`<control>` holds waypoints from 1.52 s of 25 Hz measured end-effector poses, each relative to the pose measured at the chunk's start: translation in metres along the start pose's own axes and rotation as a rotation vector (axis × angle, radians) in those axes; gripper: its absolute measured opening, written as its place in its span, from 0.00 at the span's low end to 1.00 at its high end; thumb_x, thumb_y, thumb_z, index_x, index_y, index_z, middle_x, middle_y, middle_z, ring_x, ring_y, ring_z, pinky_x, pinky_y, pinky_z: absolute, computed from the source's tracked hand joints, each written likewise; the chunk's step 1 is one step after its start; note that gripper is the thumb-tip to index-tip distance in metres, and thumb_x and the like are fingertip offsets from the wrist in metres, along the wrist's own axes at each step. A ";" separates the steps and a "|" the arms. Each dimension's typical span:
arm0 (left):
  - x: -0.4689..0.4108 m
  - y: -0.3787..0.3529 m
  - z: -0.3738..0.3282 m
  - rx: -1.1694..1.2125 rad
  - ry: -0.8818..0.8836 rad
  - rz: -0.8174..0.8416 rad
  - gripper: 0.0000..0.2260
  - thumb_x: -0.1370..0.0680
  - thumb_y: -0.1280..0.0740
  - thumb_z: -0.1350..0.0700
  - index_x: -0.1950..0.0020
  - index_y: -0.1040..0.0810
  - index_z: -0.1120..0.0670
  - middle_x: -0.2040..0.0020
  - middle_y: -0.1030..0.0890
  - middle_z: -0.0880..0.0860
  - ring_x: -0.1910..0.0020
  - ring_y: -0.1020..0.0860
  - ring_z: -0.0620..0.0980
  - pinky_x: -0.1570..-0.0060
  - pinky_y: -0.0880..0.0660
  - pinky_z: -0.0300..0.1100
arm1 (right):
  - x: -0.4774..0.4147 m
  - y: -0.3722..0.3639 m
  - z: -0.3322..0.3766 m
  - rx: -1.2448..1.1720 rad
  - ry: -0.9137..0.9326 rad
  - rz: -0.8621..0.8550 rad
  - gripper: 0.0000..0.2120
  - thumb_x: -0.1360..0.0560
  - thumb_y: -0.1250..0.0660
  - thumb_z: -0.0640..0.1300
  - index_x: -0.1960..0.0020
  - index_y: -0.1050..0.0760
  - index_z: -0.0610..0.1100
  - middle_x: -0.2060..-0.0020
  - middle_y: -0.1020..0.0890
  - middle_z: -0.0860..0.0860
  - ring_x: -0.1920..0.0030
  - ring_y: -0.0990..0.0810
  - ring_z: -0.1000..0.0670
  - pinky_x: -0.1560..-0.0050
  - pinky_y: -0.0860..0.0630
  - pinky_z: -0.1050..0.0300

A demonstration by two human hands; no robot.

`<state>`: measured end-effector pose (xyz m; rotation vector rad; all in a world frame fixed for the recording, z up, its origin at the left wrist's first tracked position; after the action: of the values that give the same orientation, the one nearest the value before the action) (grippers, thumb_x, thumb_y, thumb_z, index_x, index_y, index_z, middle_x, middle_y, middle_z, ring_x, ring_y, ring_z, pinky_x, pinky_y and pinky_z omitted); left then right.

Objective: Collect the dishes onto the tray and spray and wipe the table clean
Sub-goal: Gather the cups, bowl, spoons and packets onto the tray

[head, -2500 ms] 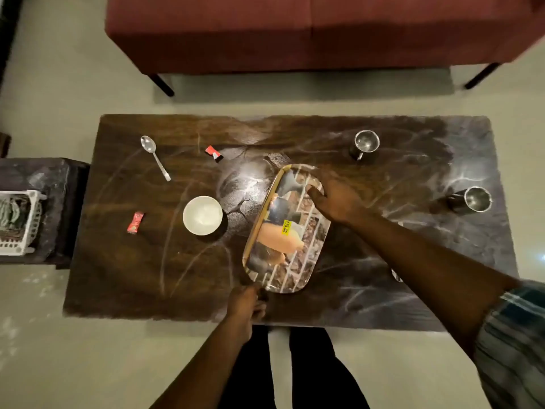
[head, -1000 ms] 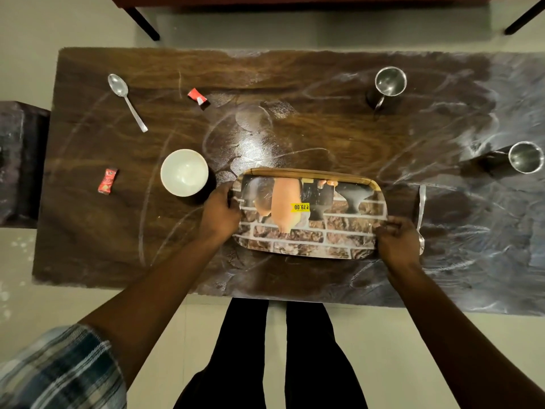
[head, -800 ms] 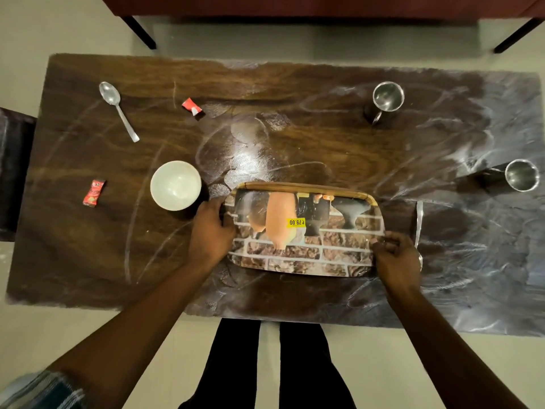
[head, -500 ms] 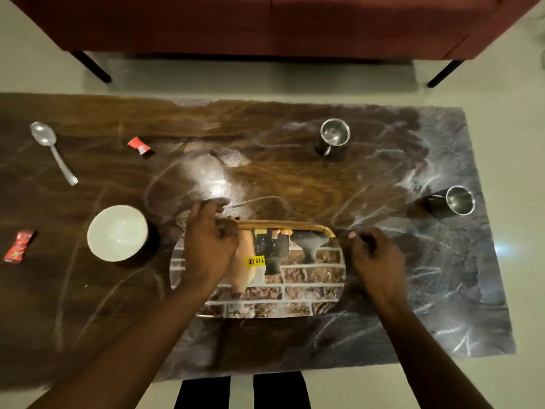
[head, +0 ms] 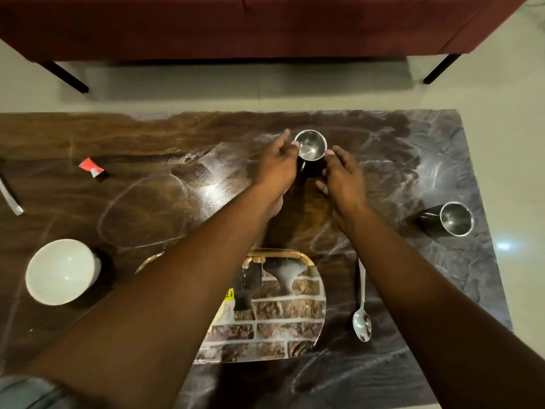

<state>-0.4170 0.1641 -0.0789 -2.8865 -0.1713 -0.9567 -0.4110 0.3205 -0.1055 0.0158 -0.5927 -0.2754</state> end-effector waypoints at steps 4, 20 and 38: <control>-0.030 -0.002 0.017 0.048 0.052 -0.033 0.17 0.13 0.38 0.59 0.24 0.23 0.53 0.28 0.18 0.55 0.30 0.20 0.55 0.28 0.23 0.56 | -0.010 -0.010 0.005 0.033 0.034 0.055 0.16 0.13 0.38 0.49 0.27 0.22 0.52 0.36 0.16 0.51 0.36 0.18 0.51 0.49 0.19 0.56; 0.170 0.218 0.081 0.304 -0.001 -0.367 0.14 0.16 0.30 0.57 0.31 0.16 0.52 0.38 0.12 0.57 0.38 0.14 0.57 0.41 0.17 0.53 | 0.196 -0.141 -0.065 0.136 0.136 0.282 0.16 0.18 0.31 0.56 0.34 0.16 0.52 0.44 0.12 0.57 0.41 0.14 0.54 0.37 0.17 0.39; 0.201 0.256 0.154 0.402 0.142 -0.486 0.13 0.16 0.32 0.64 0.32 0.17 0.56 0.38 0.12 0.55 0.36 0.15 0.54 0.30 0.21 0.56 | 0.240 -0.160 -0.120 0.342 0.149 0.188 0.14 0.16 0.33 0.52 0.33 0.16 0.51 0.46 0.11 0.57 0.46 0.14 0.61 0.43 0.17 0.60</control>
<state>-0.1316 -0.0543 -0.0954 -2.4344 -0.9650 -1.0386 -0.1947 0.0958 -0.0883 0.3067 -0.4834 0.0125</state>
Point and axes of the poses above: each hand's wrist, its own x-axis away from the middle knuckle, its own y-axis out of the back of the hand, z = x × y, the point moved 9 cm from there along -x, towards the middle knuckle
